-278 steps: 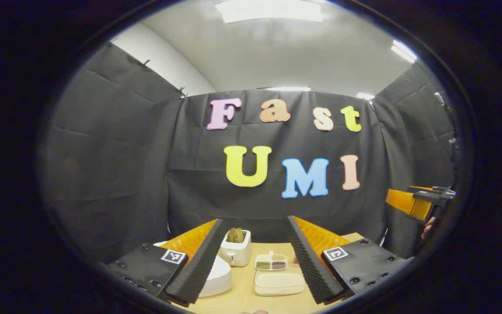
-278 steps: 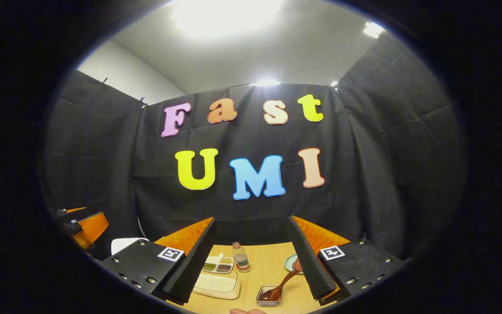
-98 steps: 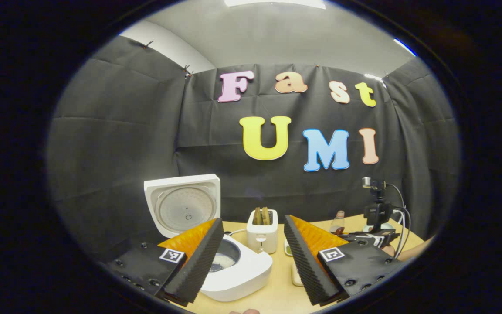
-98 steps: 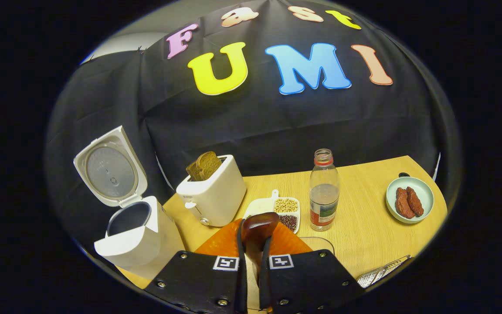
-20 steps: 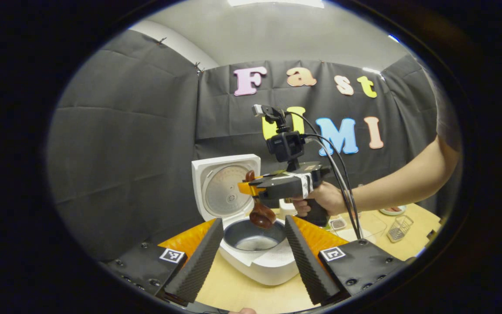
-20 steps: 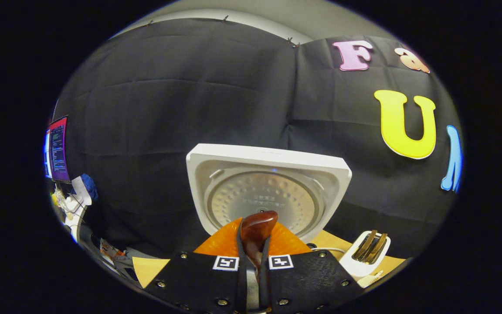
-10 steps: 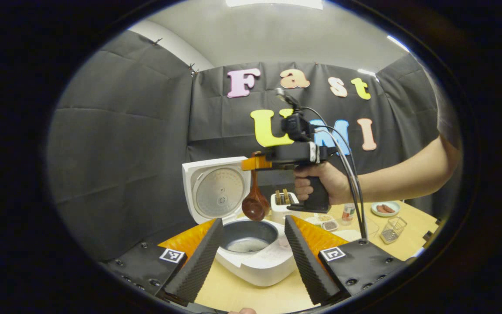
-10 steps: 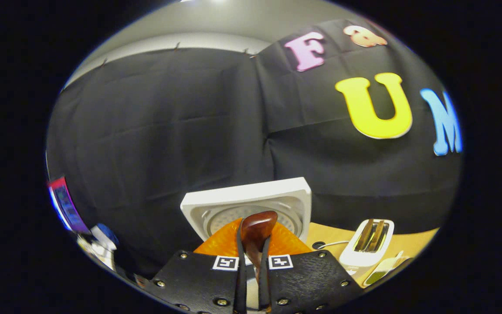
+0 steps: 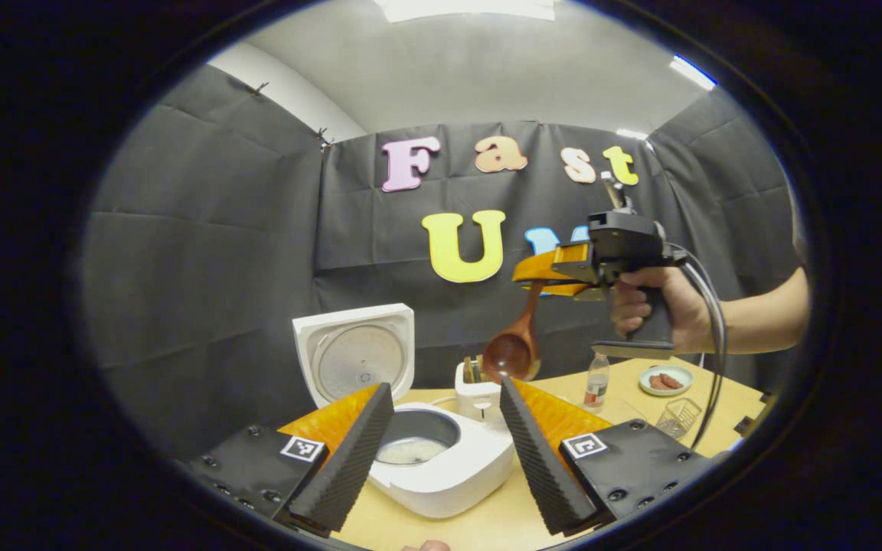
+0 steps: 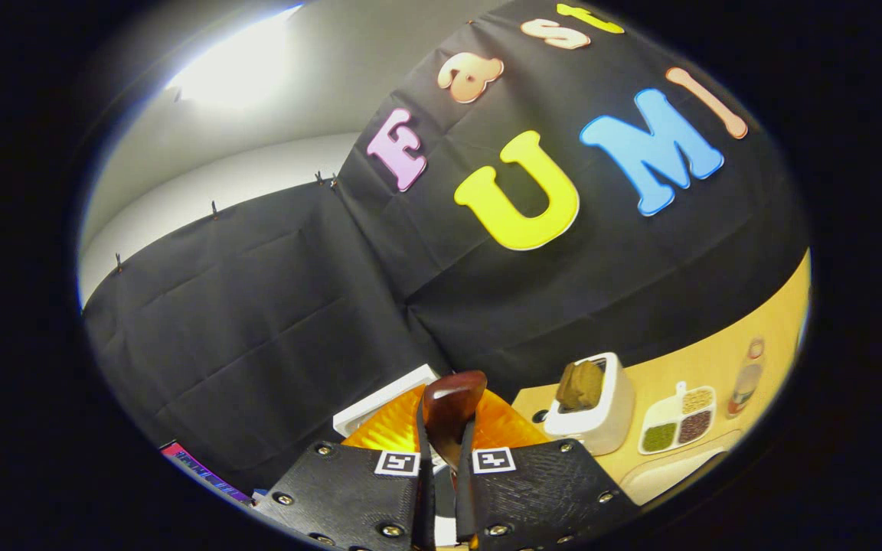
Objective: Close the left gripper, press the button to open the rice cooker; take a wooden spoon from the chopstick holder with the right hand, scoop a spoonful of rice and pour it into the rice cooker, then put the wooden spoon back into the chopstick holder.
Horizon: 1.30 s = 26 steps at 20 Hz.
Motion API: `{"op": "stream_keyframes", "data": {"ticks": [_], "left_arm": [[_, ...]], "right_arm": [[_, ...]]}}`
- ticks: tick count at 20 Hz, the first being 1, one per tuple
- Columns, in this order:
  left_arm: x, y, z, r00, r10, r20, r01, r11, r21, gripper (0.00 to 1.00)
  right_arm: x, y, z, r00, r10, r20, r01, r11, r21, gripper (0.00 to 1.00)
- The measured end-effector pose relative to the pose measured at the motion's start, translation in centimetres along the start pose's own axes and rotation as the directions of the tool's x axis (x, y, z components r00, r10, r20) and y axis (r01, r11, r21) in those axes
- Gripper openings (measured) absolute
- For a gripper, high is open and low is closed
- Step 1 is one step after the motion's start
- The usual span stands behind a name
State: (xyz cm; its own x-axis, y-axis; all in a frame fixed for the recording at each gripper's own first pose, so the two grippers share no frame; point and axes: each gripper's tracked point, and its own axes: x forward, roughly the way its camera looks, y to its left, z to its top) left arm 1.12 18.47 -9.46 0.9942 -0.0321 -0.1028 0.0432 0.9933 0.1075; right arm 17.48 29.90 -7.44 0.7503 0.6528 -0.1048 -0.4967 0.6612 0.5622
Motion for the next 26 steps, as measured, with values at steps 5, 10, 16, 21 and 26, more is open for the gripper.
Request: {"op": "stream_keyframes", "data": {"ticks": [5, 10, 16, 21, 26], "left_arm": [[0.9, -4.5, 1.4, 1.000, -0.005, 0.009, 0.005, 1.000, 0.003, 0.97], [1.2, -8.8, 2.4, 1.000, -0.015, 0.016, 0.014, 1.000, 0.016, 0.97], [1.7, -12.6, 1.7, 0.999, -0.042, -0.015, 0.043, 0.999, 0.010, 0.95], [1.8, -14.0, 1.7, 0.999, -0.046, -0.026, 0.046, 0.999, 0.023, 0.97], [2.2, -14.5, 1.3, 0.998, -0.044, -0.048, 0.045, 0.999, 0.017, 0.94]], "right_arm": [[-8.6, -5.7, 4.2, 0.995, -0.081, 0.052, 0.080, 0.997, 0.005, 0.11], [-14.7, -10.6, 7.1, 0.984, -0.147, 0.096, 0.148, 0.989, 0.002, 0.11], [-18.3, -14.1, 8.6, 0.971, -0.198, 0.133, 0.195, 0.980, 0.030, 0.10], [-20.6, -18.0, 8.1, 0.955, -0.269, 0.127, 0.264, 0.963, 0.054, 0.10], [-23.3, -22.6, 6.0, 0.924, -0.370, 0.096, 0.368, 0.929, 0.036, 0.10]]}}
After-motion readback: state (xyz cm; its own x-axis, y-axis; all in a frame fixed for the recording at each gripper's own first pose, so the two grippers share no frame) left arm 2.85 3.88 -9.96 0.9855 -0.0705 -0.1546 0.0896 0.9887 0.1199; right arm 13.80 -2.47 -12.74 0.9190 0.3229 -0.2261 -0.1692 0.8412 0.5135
